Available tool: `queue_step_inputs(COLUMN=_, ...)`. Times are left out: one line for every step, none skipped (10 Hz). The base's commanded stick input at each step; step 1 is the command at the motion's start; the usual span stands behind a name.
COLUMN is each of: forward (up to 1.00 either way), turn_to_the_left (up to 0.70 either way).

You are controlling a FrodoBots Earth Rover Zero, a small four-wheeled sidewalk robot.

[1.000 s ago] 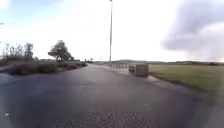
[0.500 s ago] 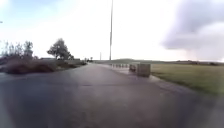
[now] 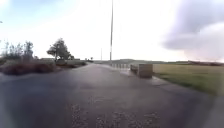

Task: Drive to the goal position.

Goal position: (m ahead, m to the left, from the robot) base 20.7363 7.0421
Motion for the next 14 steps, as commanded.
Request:
queue_step_inputs(forward=0.45, turn_to_the_left=0.0)
queue_step_inputs(forward=0.45, turn_to_the_left=0.0)
queue_step_inputs(forward=0.45, turn_to_the_left=0.0)
queue_step_inputs(forward=0.45, turn_to_the_left=0.0)
queue_step_inputs(forward=0.45, turn_to_the_left=0.0)
queue_step_inputs(forward=0.45, turn_to_the_left=0.0)
queue_step_inputs(forward=0.45, turn_to_the_left=0.0)
queue_step_inputs(forward=0.45, turn_to_the_left=0.0)
queue_step_inputs(forward=0.45, turn_to_the_left=0.0)
queue_step_inputs(forward=0.45, turn_to_the_left=0.0)
queue_step_inputs(forward=0.45, turn_to_the_left=0.0)
queue_step_inputs(forward=0.45, turn_to_the_left=0.0)
queue_step_inputs(forward=0.45, turn_to_the_left=0.0)
queue_step_inputs(forward=0.45, turn_to_the_left=0.0)
